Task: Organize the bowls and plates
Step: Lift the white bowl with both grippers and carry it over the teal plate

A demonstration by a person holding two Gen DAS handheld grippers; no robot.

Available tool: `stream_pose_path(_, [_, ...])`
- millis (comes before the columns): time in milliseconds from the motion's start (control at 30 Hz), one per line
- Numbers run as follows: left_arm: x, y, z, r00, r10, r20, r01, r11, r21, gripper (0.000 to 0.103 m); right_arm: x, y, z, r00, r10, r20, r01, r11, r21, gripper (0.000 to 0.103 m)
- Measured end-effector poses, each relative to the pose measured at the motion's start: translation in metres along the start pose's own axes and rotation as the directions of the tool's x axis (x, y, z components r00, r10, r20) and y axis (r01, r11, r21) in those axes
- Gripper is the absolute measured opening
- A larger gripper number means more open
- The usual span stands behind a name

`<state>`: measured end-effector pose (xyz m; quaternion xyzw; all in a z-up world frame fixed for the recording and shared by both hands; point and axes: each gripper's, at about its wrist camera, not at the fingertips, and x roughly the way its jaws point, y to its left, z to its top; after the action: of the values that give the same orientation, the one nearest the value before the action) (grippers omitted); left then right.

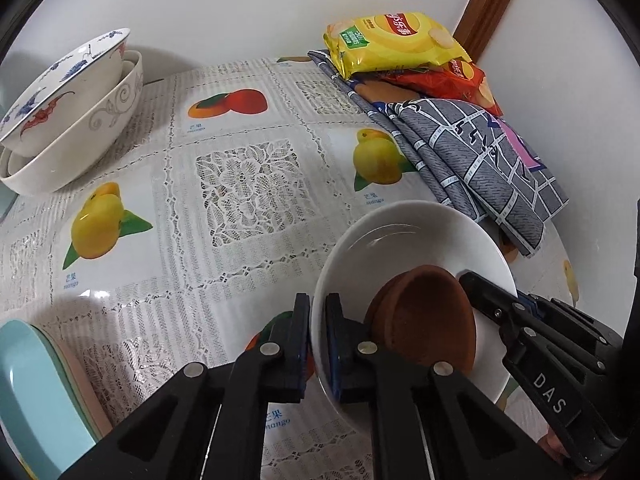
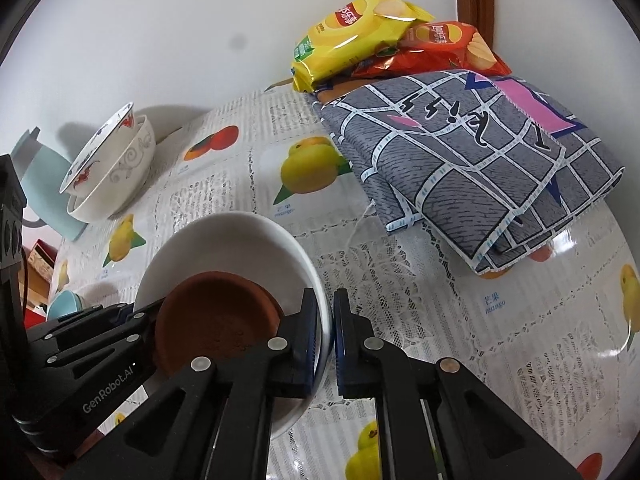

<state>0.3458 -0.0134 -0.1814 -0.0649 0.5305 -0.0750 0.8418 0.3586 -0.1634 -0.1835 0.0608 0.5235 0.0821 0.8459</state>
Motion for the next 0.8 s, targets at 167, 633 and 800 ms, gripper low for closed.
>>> stream_pose_path(167, [-0.003, 0.001, 0.0, 1.0, -0.001, 0.003, 0.001, 1.0, 0.008, 0.007, -0.004, 0.0, -0.003, 1.0, 0.005, 0.011, -0.005, 1.0, -0.002, 0.008])
stream_pose_path(633, [-0.011, 0.005, -0.005, 1.0, -0.012, 0.013, 0.012, 1.0, -0.008, 0.007, -0.014, 0.004, -0.007, 0.999, 0.029, 0.019, -0.029, 0.999, 0.016, 0.008])
stream_pose_path(800, [-0.017, 0.007, -0.006, 1.0, -0.013, 0.022, 0.013, 1.0, -0.01, 0.007, -0.021, 0.007, -0.008, 0.999, 0.029, 0.028, -0.029, 0.999, 0.014, 0.008])
